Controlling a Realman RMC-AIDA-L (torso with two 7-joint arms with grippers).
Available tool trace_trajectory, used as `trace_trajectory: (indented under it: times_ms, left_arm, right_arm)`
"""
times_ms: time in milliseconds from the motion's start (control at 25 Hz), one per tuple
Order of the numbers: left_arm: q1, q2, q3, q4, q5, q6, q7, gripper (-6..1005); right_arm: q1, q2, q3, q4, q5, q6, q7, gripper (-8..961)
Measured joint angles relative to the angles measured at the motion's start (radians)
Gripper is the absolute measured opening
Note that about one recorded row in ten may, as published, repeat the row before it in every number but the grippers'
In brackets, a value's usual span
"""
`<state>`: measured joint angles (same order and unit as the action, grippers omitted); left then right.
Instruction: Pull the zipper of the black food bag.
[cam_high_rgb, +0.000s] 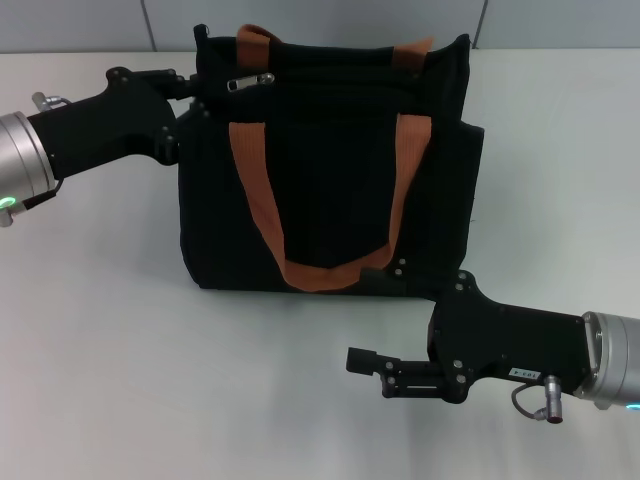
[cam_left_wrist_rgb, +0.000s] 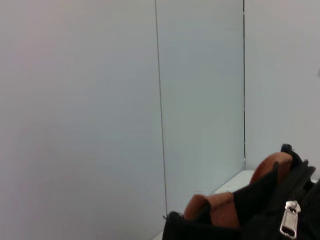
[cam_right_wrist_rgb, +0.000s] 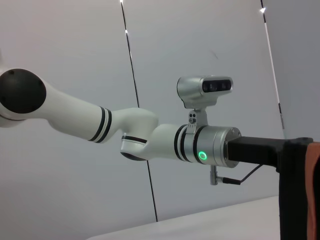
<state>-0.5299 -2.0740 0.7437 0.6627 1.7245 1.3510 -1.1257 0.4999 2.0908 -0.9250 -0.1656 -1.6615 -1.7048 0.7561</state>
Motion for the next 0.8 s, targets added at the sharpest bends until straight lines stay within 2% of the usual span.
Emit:
trace_trajectory:
  times_ms: [320,560,680,800]
  left_arm:
    - [0.005,0.000,0.000,0.000,-0.017,0.014,-0.010,132]
    - [0.007,0.000,0.000,0.000,-0.019,0.068,-0.031,18]
    - [0.008,0.000,0.000,-0.003,-0.029,0.091,-0.077,18]
    - [0.007,0.000,0.000,-0.028,-0.057,0.108,-0.105,18]
  right_arm:
    - [0.000,0.000,0.000,0.000,0.002,0.002,0.000,826]
    - [-0.002,0.000,0.000,0.000,0.030,-0.009,0.005,826]
    - [-0.009,-0.003,0.000,0.000,0.068,-0.037,0.050,826]
    - [-0.019,-0.009,0.000,-0.025,0.127,-0.102,0.181,826]
